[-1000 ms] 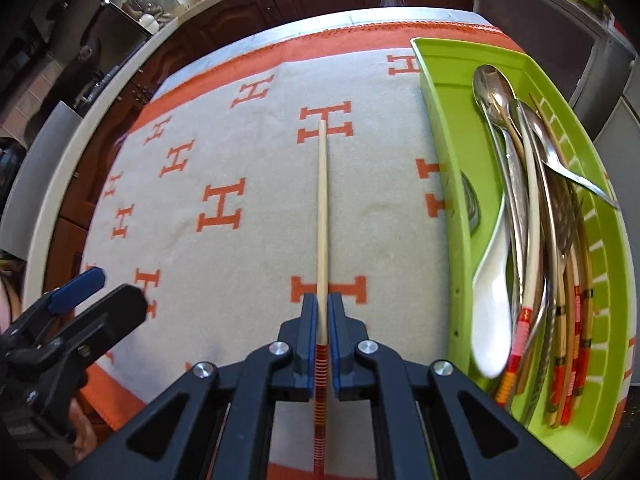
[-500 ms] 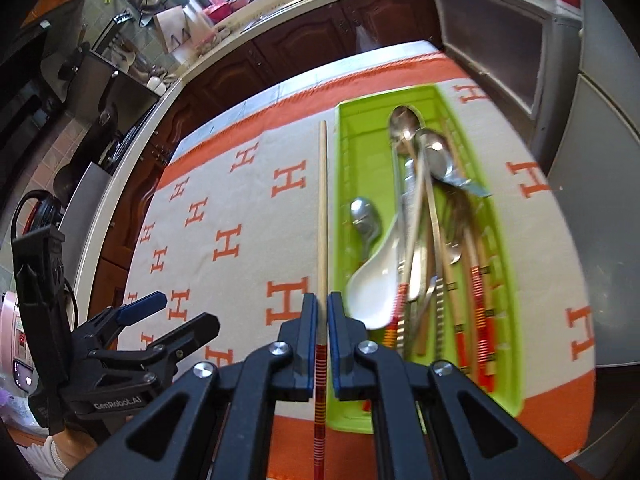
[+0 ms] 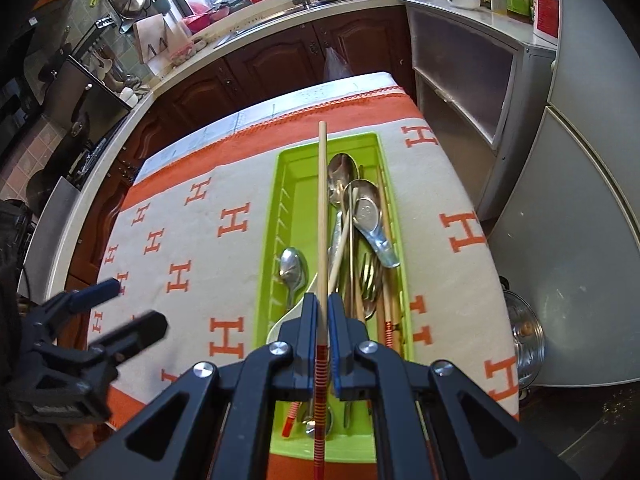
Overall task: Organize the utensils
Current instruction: 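Carry the wooden chopstick into the green tray and open the right tool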
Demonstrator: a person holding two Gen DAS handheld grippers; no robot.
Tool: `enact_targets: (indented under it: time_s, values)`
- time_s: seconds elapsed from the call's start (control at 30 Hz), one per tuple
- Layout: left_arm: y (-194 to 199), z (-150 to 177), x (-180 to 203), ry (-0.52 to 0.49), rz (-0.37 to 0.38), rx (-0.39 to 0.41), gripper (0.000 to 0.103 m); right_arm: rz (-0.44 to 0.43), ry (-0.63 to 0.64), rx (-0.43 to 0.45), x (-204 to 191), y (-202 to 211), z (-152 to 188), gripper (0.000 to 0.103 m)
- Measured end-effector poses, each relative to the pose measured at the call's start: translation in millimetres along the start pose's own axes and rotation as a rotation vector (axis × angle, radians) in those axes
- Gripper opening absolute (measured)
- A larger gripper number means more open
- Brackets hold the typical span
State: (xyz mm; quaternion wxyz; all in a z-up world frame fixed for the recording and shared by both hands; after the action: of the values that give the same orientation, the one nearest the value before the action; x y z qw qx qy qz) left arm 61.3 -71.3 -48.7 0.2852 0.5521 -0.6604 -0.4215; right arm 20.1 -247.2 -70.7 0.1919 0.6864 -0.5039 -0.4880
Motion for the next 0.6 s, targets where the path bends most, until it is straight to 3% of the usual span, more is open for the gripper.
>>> enact_targets:
  time_s: [0.1, 0.2, 0.33, 0.5, 0.6]
  values:
    - [3.6, -10.0, -1.5, 0.007, -0.064, 0.013, 0.102, 0.012, -0.013, -0.007, 4.3, -5.7, -5.4, 0.006]
    - [5.2, -15.0, -6.7, 0.03, -0.058, 0.028, 0.102, 0.009, -0.028, 0.002, 6.6, -8.2, -8.7, 0.008]
    - [5.3, -15.6, -13.2, 0.043, -0.061, 0.034, 0.102, -0.006, -0.033, 0.014, 5.3, -6.8, -9.4, 0.023]
    - [4.5, -13.5, -14.1, 0.04, -0.054, 0.019, 0.102, -0.012, -0.011, 0.036, -1.9, -1.0, -8.9, 0.024]
    - [8.1, -11.2, -15.9, 0.046, -0.092, 0.032, 0.102, -0.022, -0.007, 0.045, -5.4, 2.4, -7.8, 0.024]
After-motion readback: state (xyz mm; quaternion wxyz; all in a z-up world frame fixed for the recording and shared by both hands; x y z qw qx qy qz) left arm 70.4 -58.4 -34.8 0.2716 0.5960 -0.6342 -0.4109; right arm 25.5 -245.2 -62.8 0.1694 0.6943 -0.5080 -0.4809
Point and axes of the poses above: each gripper's, at about its wrist camera, not at the fingertips, and y roughly against the way its jaws point, x to its right, z to its underside, the point moved 1 cm from there along -y, roughly the way its jaws point, and after that the axes turned 13 degrees about -z, right-handed, at the moved point
